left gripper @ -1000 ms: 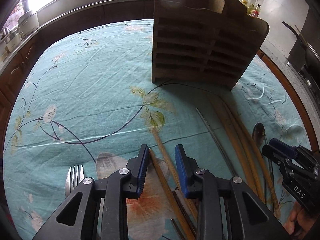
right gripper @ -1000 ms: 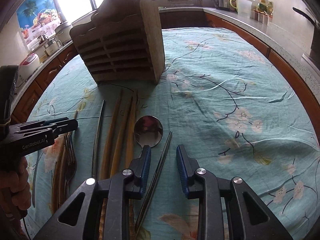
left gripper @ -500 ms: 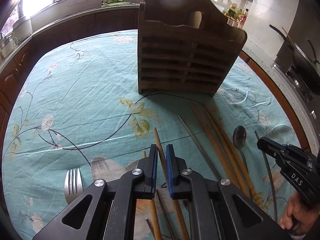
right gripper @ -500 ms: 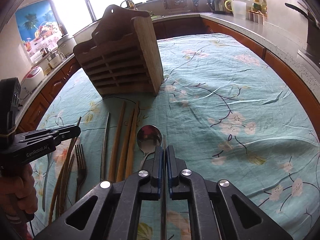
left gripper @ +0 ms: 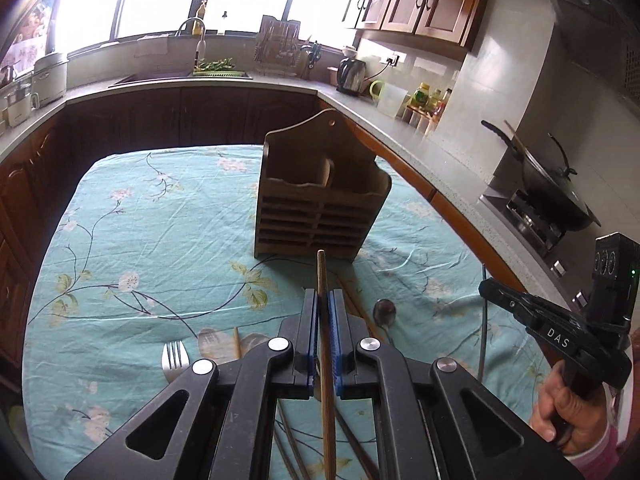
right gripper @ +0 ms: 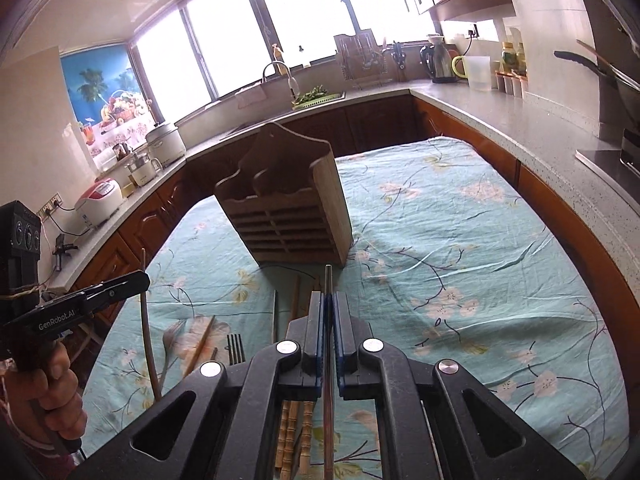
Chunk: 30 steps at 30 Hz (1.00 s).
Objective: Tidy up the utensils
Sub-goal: 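Grasp a wooden chopstick with the left gripper while the right gripper grasps a thin metal chopstick, then lift both chopsticks upright and lower them into the wooden caddy, opening both grippers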
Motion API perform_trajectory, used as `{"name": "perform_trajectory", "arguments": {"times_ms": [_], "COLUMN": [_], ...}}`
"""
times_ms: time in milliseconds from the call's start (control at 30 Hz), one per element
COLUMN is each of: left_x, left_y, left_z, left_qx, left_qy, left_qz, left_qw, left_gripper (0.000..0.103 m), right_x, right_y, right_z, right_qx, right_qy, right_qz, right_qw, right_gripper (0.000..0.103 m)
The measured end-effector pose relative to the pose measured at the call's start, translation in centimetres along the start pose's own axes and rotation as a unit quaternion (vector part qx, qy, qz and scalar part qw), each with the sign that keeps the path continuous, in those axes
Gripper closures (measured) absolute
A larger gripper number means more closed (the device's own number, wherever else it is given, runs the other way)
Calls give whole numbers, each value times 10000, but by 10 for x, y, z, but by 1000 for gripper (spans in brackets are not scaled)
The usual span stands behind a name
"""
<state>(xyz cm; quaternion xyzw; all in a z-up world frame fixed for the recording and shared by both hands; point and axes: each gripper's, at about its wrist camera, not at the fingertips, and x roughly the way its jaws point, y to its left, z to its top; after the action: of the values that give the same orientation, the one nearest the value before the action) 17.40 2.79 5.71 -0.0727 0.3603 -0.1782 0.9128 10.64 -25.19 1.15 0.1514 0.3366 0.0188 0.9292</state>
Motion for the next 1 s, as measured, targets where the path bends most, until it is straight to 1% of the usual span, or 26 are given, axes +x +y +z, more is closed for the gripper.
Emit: {"name": "perform_trajectory", "arguments": {"times_ms": [267,433,667,900,1000], "left_x": [-61,-74,-77,-70,-66], "left_y": [7,13,16,20,23], "left_z": [-5,-8,-5,14,24], "left_qx": [-100,-135,-169,-207,-203], "left_qy": [-618,-852,-1069,-1369,-1574], "left_qz": [-259,-284,-271,-309,-261], "left_qw": [9977,9959,9938,9899,9870], "left_gripper": [100,100,100,100,100], "right_x": [-43,-47,-45,-41,-39], "right_y": [9,11,17,22,23], "right_z": [20,33,47,70,85], "right_qx": [-75,-72,-129,-117,-75], "right_qy": [-591,-772,-906,-1163,-1308], "right_qz": [93,156,226,245,289], "right_qw": [9982,9969,9956,9928,9910], "right_gripper": [99,99,99,99,99]}}
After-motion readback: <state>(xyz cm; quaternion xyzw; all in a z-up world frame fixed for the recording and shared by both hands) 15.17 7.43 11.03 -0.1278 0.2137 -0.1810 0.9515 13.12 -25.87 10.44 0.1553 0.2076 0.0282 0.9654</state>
